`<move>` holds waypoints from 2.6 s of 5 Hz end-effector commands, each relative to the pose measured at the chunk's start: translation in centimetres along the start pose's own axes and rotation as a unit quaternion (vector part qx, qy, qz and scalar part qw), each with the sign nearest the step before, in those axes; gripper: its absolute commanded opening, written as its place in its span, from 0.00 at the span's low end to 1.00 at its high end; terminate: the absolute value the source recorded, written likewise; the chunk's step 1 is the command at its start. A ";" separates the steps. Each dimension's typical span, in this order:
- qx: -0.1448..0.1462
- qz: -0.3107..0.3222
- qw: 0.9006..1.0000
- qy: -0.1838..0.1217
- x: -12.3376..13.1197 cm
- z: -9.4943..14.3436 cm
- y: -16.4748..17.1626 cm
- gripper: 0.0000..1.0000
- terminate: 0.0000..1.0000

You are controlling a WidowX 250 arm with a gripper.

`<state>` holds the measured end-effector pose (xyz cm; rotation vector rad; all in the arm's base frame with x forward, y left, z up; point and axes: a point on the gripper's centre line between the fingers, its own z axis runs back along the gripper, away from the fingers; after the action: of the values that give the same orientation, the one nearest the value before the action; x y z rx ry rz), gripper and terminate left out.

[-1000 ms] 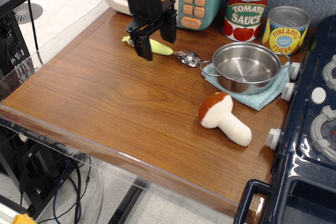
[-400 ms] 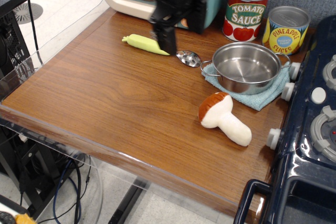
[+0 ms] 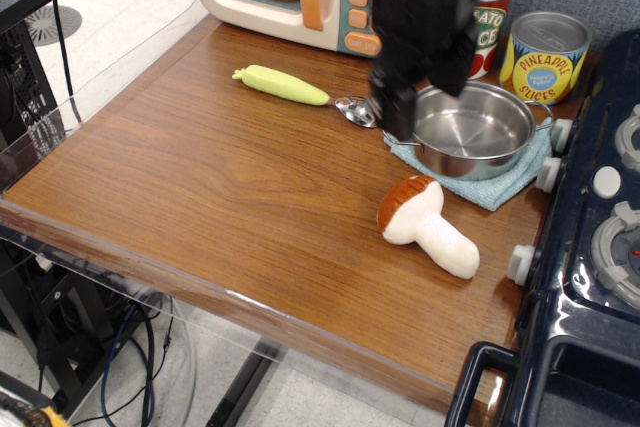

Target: Move the silver pot to an empty space in front of the microwave.

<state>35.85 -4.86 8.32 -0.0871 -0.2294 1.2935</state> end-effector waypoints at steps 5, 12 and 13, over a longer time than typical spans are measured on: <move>0.018 -0.005 0.999 -0.048 -0.6 -4.5 -3.4 0.00 0.00; -0.057 0.083 0.995 0.001 8.0 2.9 2.9 0.00 0.00; -0.034 0.138 0.990 -0.014 11.7 1.7 6.5 0.00 0.00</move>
<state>32.30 8.19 8.61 -0.1306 -0.2419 1.5693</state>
